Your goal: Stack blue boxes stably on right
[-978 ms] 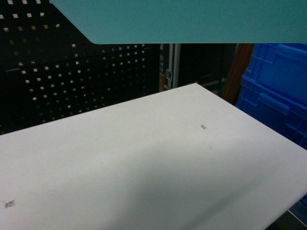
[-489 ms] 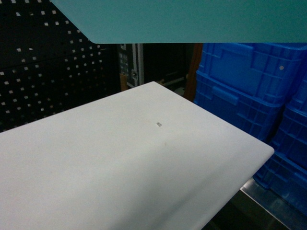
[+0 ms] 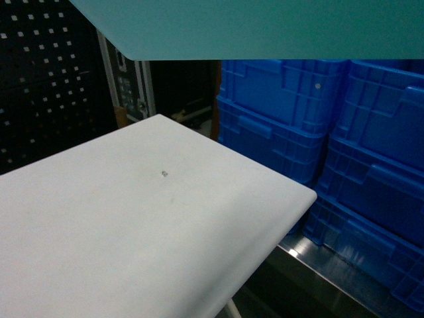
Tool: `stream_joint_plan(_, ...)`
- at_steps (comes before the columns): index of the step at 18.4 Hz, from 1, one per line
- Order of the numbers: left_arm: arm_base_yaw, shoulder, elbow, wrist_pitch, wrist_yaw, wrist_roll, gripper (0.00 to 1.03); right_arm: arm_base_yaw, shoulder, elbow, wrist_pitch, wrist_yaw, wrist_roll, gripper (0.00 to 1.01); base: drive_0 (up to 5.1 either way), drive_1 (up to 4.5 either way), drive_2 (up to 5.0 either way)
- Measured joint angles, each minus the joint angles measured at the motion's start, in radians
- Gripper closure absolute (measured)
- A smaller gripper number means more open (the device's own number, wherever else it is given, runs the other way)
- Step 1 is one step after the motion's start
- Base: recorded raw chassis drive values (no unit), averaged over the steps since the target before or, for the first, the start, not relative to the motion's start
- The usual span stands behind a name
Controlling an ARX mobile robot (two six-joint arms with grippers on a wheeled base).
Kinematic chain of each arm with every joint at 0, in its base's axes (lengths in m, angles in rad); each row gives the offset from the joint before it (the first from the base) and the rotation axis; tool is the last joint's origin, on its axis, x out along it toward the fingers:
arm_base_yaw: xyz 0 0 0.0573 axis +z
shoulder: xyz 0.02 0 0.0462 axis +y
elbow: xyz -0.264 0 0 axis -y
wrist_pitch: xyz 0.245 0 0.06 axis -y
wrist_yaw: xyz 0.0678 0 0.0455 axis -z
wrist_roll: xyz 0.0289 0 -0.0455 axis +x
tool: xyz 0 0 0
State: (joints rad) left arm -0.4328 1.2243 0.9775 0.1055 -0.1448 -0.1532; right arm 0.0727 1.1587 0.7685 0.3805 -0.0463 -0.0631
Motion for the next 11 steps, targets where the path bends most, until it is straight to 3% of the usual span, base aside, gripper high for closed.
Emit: stream_joint_plan(11, 0.0, 0.0, 0.0, 0.0, 0.0, 0.0, 1.01, 0.0, 0.0, 0.0, 0.0, 0.0, 0.0, 0.99, -1.6, -1.56, -1.6)
